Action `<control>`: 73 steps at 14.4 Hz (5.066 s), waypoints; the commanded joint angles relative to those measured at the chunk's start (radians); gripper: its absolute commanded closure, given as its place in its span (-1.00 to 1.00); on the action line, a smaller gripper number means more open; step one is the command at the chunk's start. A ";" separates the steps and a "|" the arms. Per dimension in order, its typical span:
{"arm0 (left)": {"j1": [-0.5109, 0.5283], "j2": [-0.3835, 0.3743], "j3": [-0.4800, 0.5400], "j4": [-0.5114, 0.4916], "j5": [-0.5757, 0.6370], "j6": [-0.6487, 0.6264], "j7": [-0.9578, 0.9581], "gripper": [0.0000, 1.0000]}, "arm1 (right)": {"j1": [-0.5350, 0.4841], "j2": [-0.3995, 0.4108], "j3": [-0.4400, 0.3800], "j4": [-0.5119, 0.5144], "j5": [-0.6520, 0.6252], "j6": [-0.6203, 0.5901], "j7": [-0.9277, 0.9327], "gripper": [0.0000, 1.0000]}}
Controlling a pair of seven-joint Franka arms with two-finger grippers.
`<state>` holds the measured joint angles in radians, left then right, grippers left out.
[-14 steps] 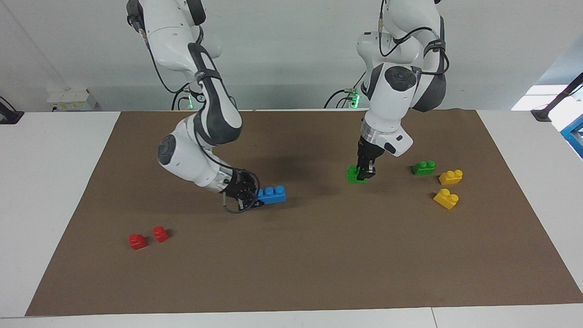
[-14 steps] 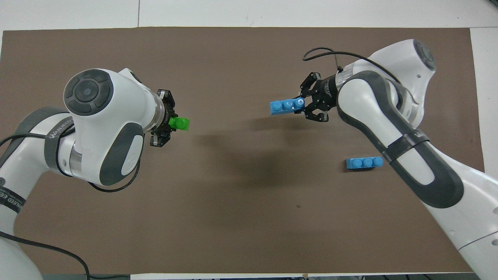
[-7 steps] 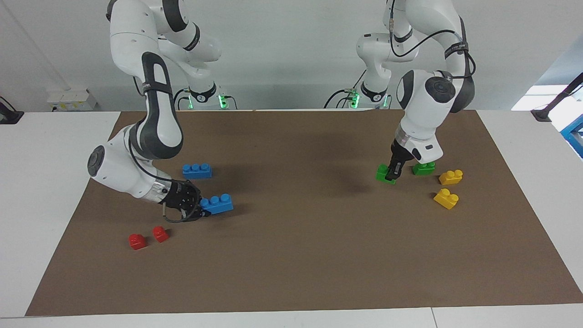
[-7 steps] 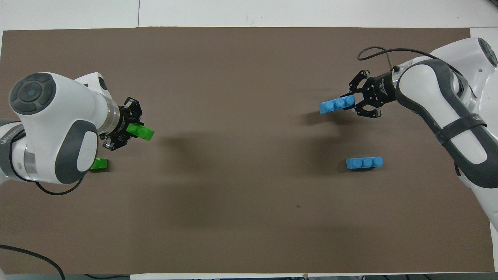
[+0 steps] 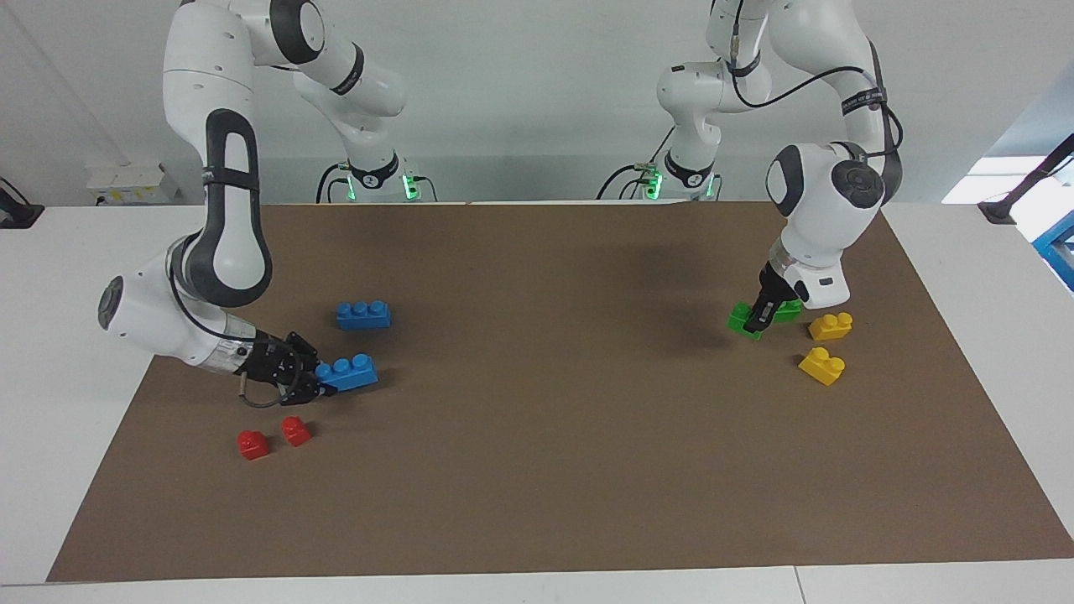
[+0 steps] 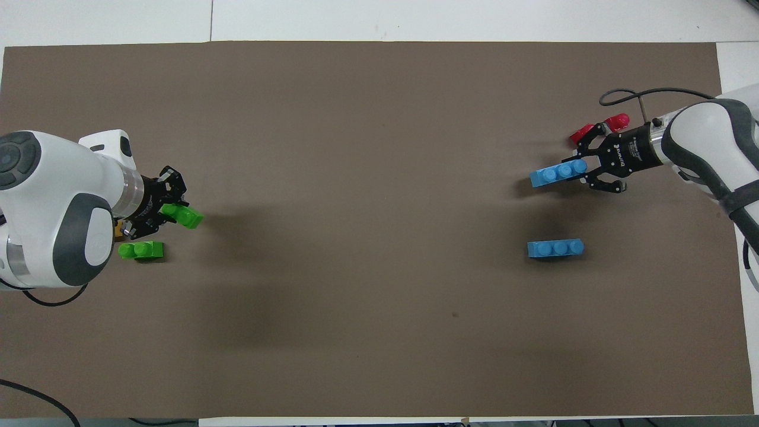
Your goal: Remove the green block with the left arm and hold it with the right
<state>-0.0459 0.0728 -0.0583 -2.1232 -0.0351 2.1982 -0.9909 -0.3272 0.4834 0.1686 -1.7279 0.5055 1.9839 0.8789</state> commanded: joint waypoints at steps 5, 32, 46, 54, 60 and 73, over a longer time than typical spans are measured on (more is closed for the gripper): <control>0.052 0.054 -0.008 -0.052 -0.014 0.149 0.028 1.00 | -0.017 -0.040 0.015 -0.104 -0.036 0.058 0.015 1.00; 0.083 0.055 -0.008 0.140 -0.012 -0.047 0.132 -1.00 | 0.063 -0.302 0.025 -0.122 -0.191 0.026 -0.059 -1.00; 0.100 -0.160 -0.005 0.307 -0.002 -0.460 0.516 -1.00 | 0.062 -0.589 0.026 -0.012 -0.468 -0.330 -0.837 -1.00; 0.104 -0.099 0.005 0.612 0.053 -0.854 0.794 -1.00 | 0.108 -0.519 0.028 0.090 -0.478 -0.398 -0.827 -1.00; 0.089 -0.035 0.026 0.621 0.038 -0.790 0.811 -1.00 | 0.177 -0.520 0.035 0.097 -0.472 -0.415 -0.863 -1.00; 0.093 -0.042 0.000 0.675 0.017 -0.824 0.833 -1.00 | 0.169 -0.575 0.101 0.073 -0.475 -0.473 -0.693 -1.00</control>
<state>0.0466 0.0288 -0.0523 -1.4993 -0.0102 1.4163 -0.1896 -0.1382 -0.0777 0.2638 -1.6392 0.0519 1.5254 0.1563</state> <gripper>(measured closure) 0.000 0.000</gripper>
